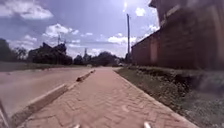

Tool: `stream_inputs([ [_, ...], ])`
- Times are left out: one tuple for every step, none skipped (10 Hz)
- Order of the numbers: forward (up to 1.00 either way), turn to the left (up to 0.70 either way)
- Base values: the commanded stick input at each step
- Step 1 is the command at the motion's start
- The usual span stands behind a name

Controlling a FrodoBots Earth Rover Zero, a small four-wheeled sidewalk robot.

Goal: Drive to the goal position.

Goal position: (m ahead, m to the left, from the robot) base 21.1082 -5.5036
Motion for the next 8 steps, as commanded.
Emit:
stream_inputs([
  [0.00, 0.00],
  [0.00, 0.00],
  [0.00, 0.00],
  [0.00, 0.00],
  [0.00, 0.00],
  [0.00, 0.00],
  [0.00, 0.00],
  [0.00, 0.00],
])
